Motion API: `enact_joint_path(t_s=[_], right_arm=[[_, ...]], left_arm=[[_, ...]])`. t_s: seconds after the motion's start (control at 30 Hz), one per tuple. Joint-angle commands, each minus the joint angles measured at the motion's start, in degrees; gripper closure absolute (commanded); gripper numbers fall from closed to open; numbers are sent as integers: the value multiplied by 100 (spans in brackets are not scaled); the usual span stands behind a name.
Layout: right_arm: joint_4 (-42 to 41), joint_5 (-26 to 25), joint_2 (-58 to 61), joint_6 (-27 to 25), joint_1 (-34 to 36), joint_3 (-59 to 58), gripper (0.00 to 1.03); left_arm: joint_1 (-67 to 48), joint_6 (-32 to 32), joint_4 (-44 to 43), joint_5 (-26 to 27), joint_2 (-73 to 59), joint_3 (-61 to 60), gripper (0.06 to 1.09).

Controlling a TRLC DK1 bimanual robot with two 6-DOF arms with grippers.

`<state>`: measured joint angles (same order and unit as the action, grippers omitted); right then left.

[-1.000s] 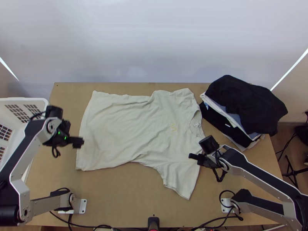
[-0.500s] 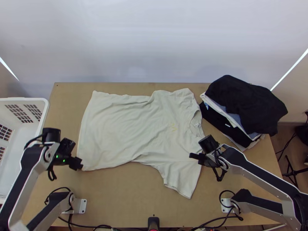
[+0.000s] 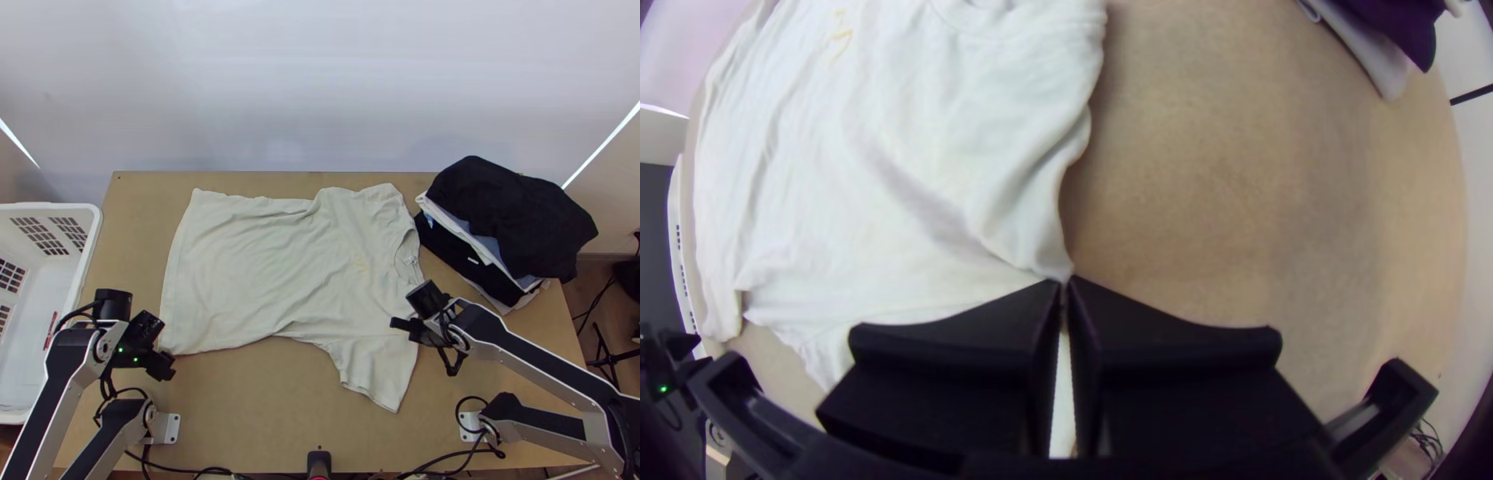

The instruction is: Fold the t-shirt

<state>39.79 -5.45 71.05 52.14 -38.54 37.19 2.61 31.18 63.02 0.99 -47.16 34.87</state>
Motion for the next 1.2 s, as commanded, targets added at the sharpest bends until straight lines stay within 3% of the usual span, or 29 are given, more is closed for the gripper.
enact_joint_path(t_s=[0.0, 0.17, 0.5, 0.63, 0.77, 0.9, 1.17], right_arm=[[2, -70, 50, 174, -180, 52, 99], [20, -114, 32, 209, -197, 43, 99], [73, -131, -12, 270, -224, 60, 99], [81, -149, -12, 262, -215, 34, 99], [81, -158, 6, 270, -215, 43, 99], [81, -158, 32, 262, -215, 78, 99], [81, -158, 15, 244, -224, 78, 99]], left_arm=[[-59, 64, -220, 252, -162, -358, 30], [-112, 64, -449, 419, -171, -394, 50], [-156, 64, -1073, 410, -531, -561, 50], [-129, 222, -888, 270, -417, -332, 49], [29, 609, -686, 85, -400, -147, 37], [319, 943, -704, 85, -417, -165, 36], [345, 951, -888, 94, -654, -306, 36]])
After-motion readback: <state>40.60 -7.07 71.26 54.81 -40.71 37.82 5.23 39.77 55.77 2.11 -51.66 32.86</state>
